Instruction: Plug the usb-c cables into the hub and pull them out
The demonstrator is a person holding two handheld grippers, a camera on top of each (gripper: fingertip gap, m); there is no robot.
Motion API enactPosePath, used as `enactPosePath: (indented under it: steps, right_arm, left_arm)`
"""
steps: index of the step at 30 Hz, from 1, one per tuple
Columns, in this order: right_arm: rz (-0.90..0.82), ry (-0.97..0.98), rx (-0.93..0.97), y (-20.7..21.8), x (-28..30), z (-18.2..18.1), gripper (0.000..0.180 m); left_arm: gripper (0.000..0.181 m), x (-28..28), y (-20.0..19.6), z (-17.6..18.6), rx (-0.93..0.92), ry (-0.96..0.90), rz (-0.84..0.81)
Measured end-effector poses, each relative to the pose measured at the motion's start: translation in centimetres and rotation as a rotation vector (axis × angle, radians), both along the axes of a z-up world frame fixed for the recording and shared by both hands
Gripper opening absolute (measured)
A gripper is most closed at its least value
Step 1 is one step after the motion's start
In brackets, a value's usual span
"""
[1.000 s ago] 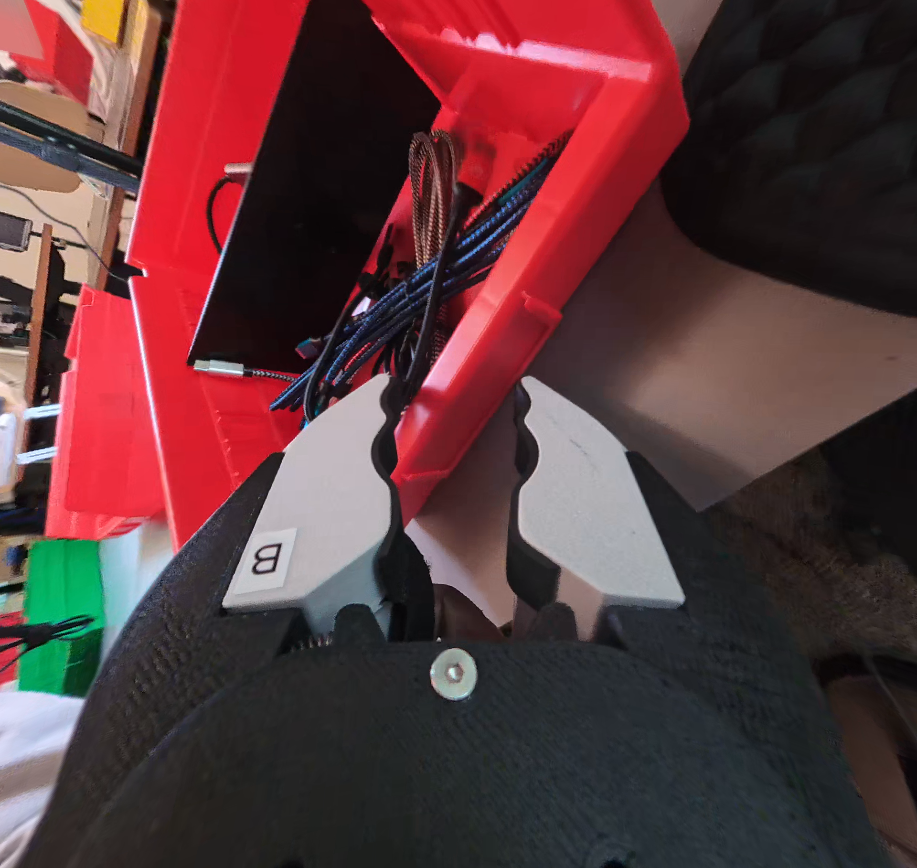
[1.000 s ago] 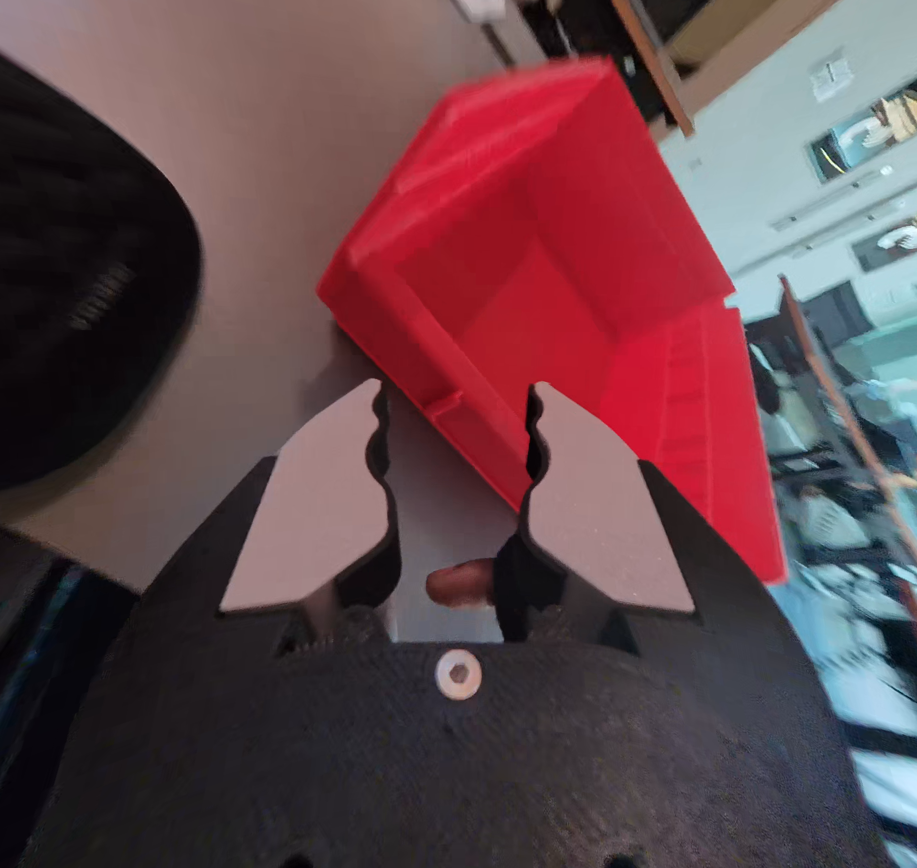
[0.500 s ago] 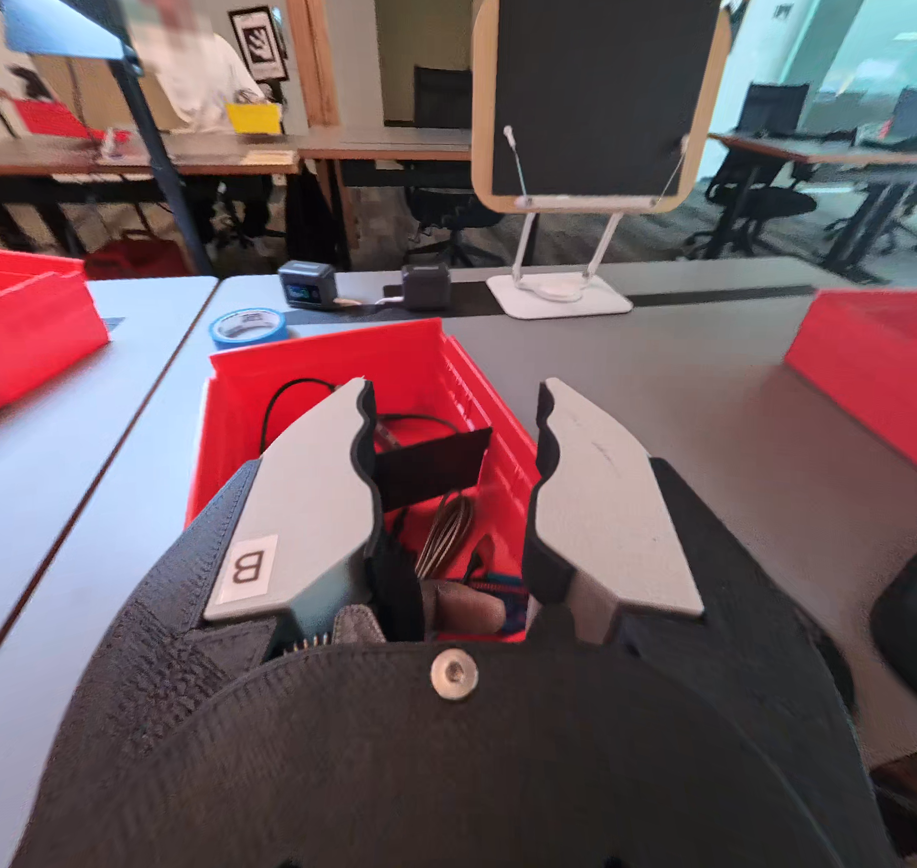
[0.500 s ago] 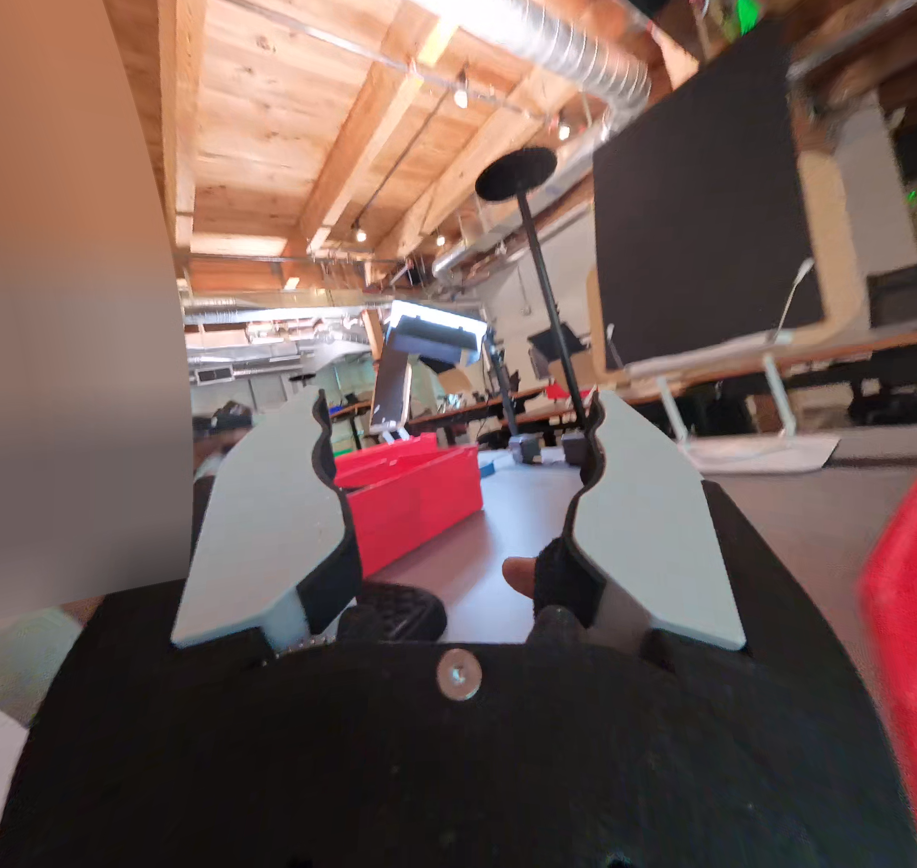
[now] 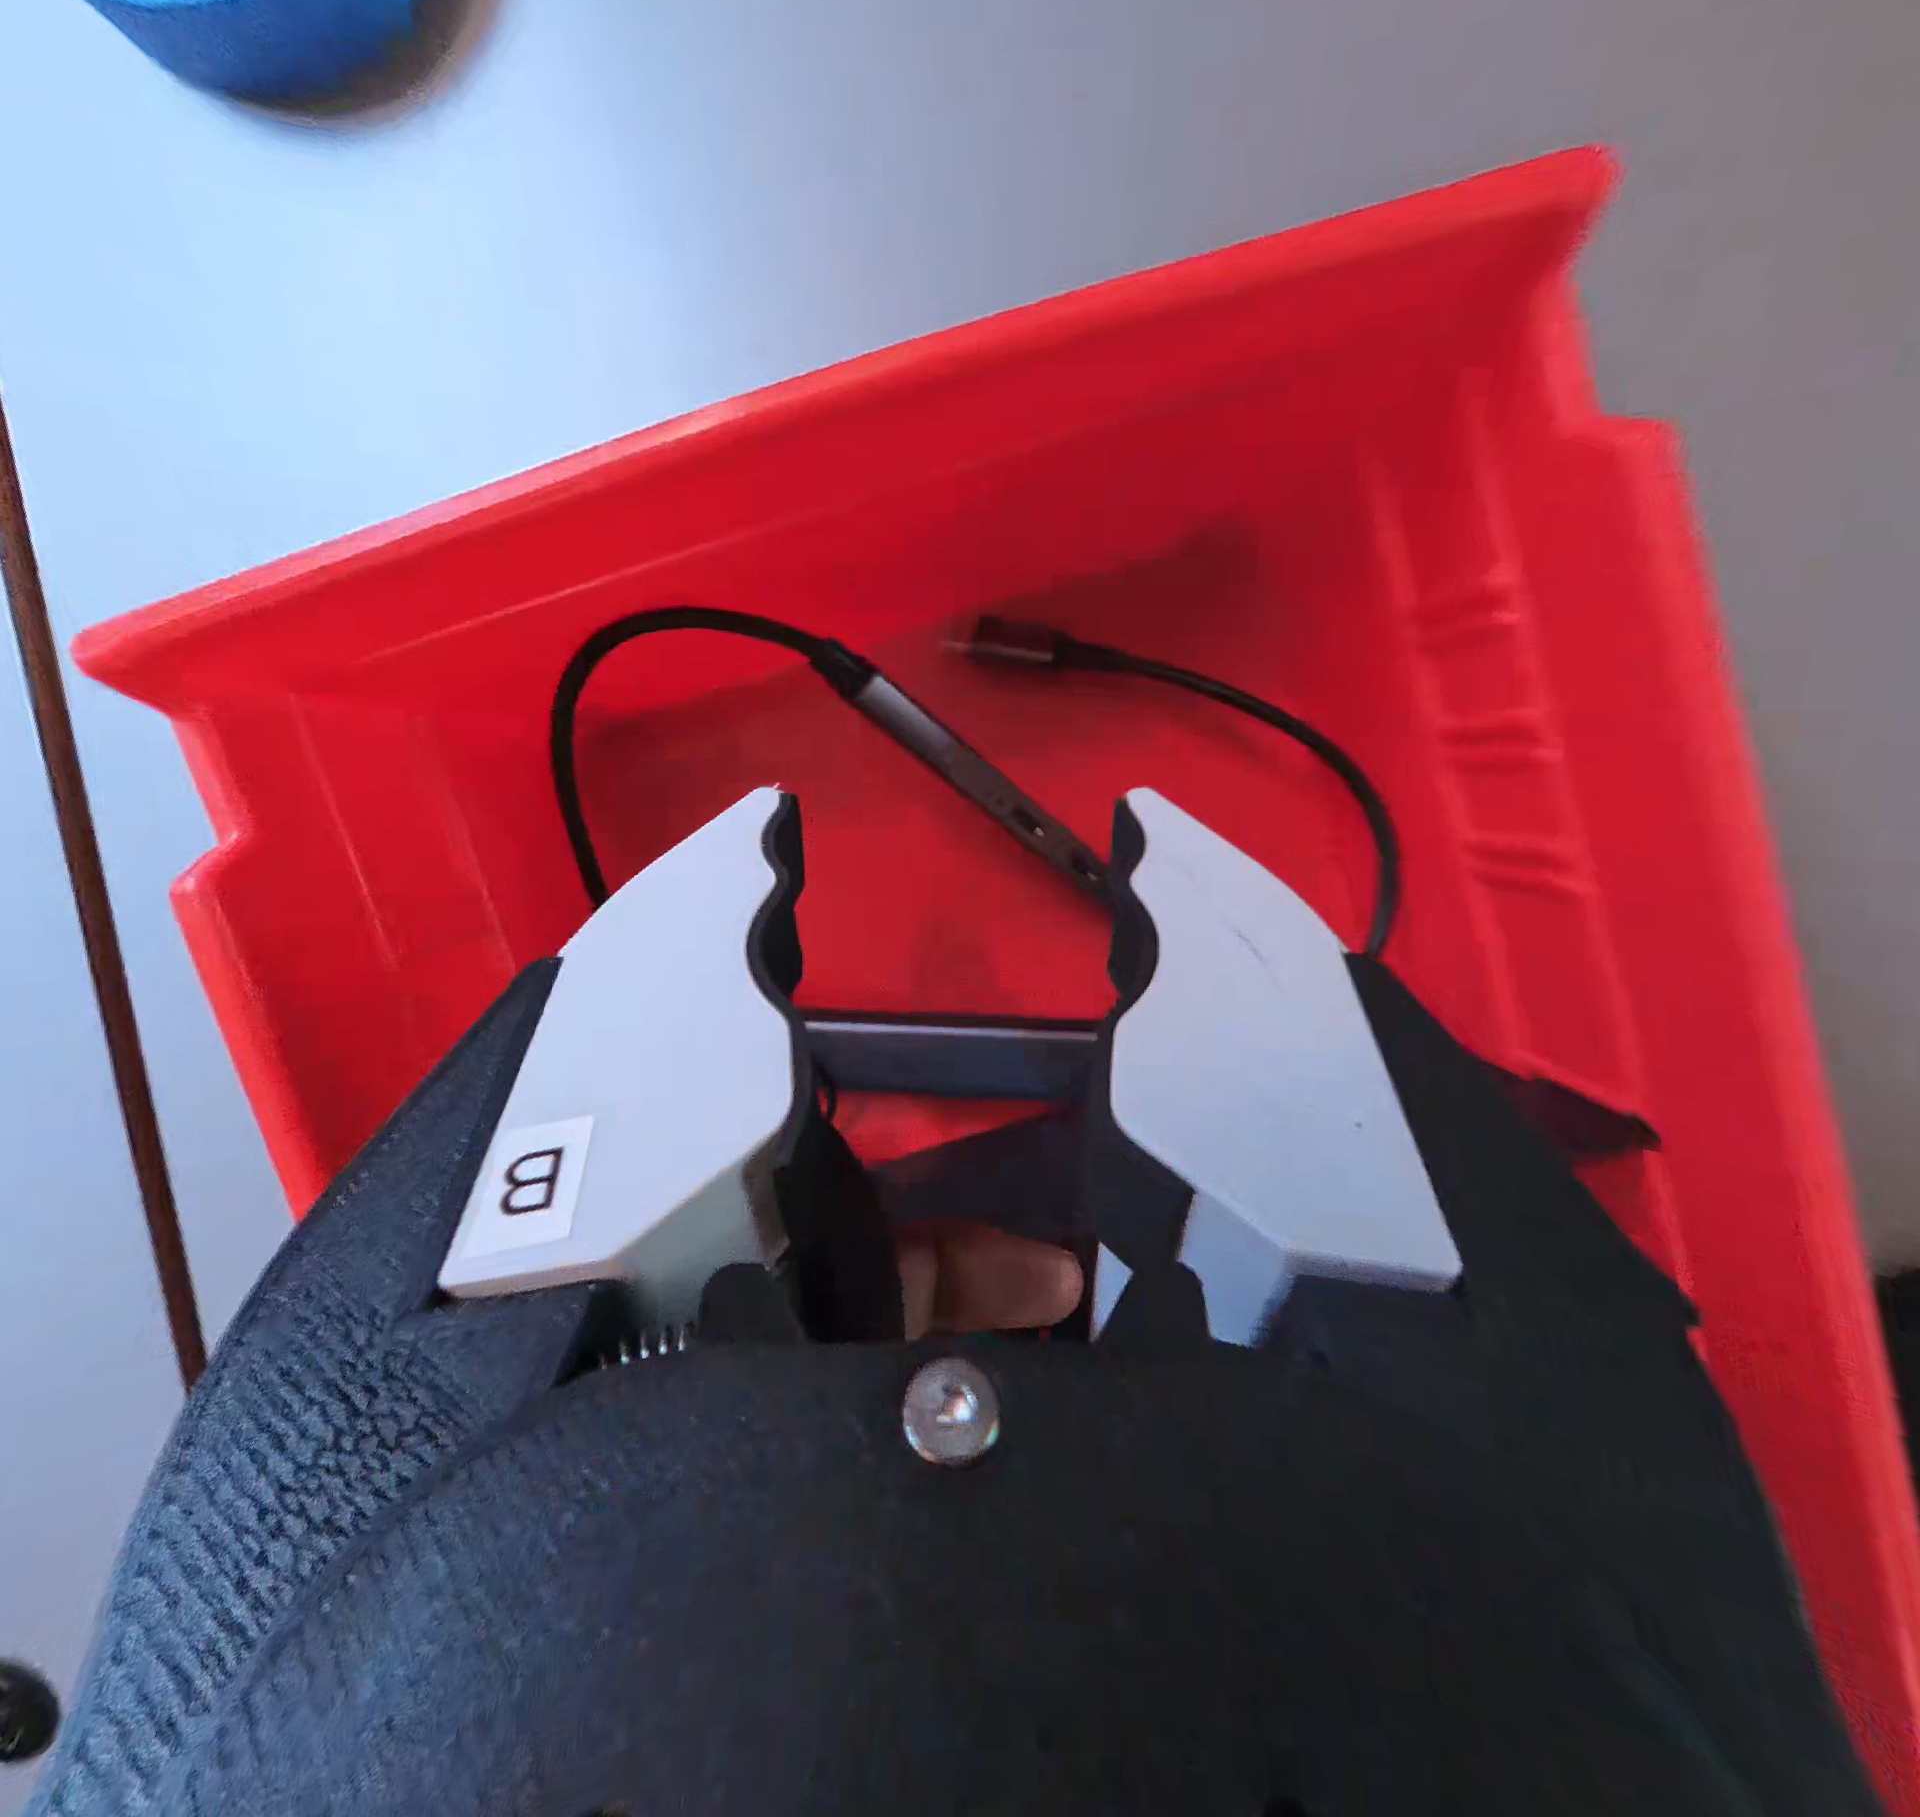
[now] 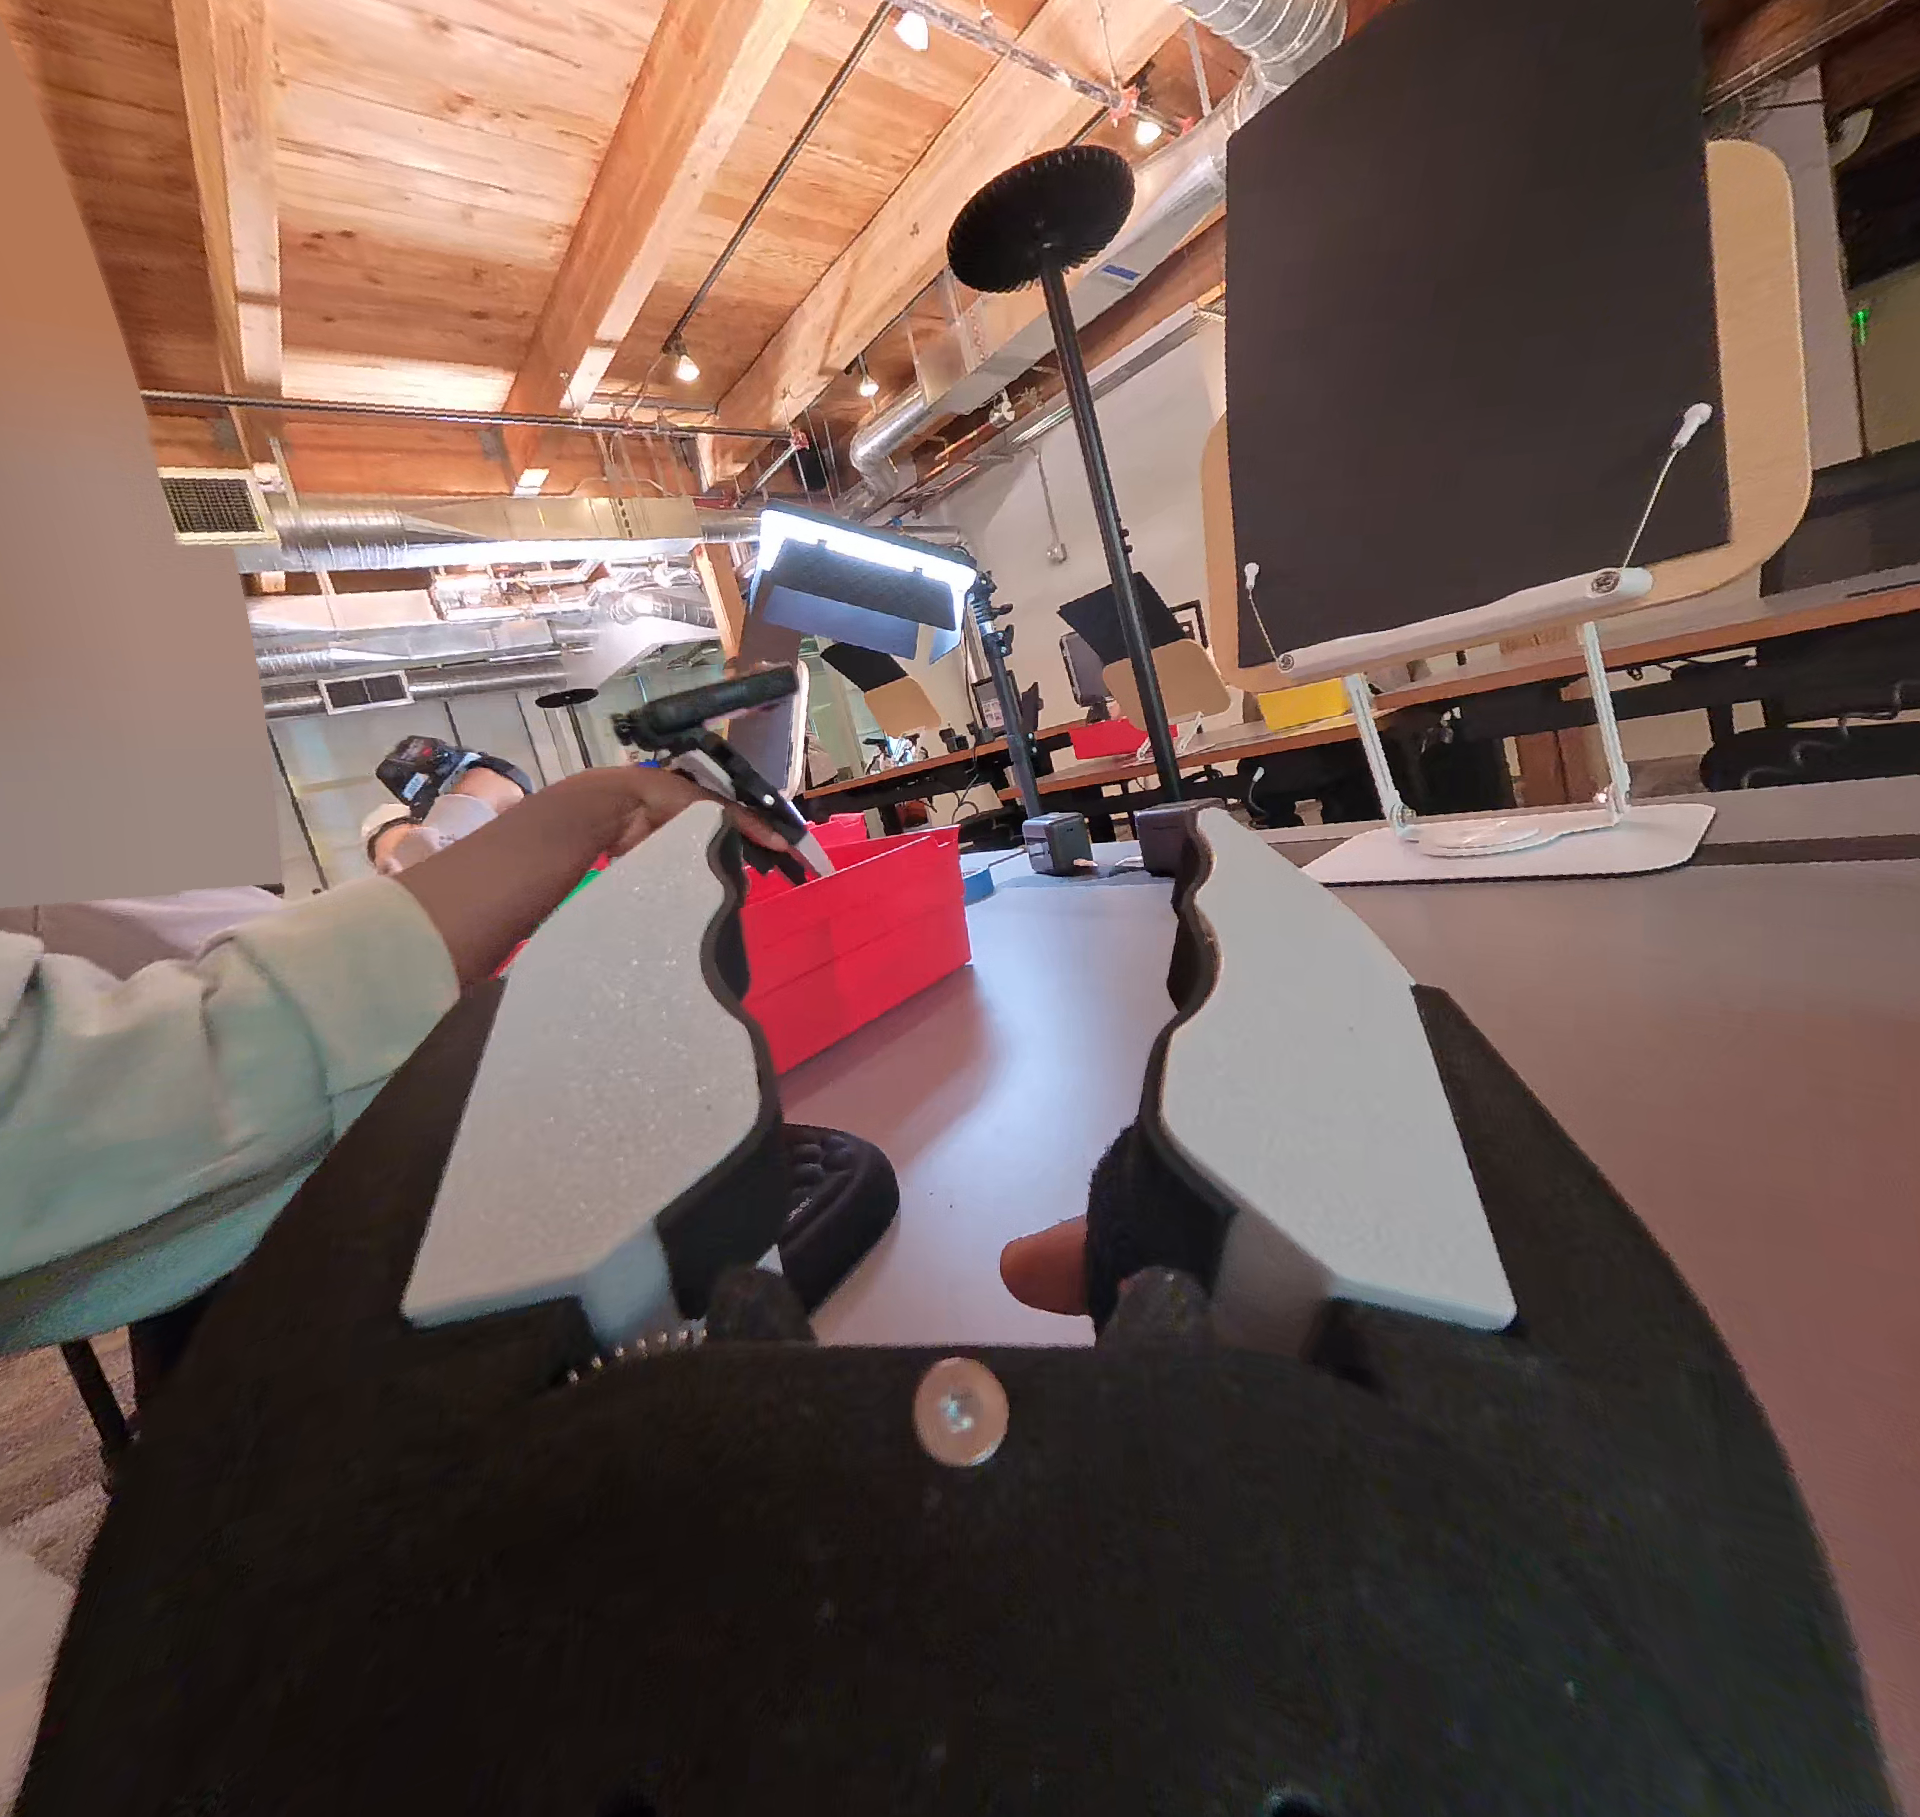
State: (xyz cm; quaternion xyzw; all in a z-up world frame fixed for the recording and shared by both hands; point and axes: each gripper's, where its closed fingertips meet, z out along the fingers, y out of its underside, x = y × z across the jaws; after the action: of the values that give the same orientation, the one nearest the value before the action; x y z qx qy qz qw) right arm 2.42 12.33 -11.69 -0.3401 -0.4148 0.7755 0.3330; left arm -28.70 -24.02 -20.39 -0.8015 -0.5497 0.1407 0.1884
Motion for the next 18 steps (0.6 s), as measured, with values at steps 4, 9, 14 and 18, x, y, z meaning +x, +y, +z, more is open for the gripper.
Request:
enactPosePath:
  steps: [4,9,14,18]
  right_arm:
    - [0.004,-0.001,-0.015,0.2,0.0,0.0,0.077]
    - [-0.006,0.001,-0.006,0.2,0.0,0.0,0.074]
    - [-0.008,-0.001,-0.016,0.3,-0.1,0.0,0.071]
    - [-0.012,0.0,-0.015,0.4,-0.1,0.0,0.07]
  left_arm:
    - [0.054,-1.4,0.0,-2.0,-0.033,-0.038,0.018]
    - [0.031,-2.0,-0.4,-3.7,-0.088,-0.043,0.023]
    - [0.011,-1.8,0.0,1.2,0.011,0.176,0.025]
    - [0.009,-0.6,0.3,7.9,0.169,0.397,0.001]
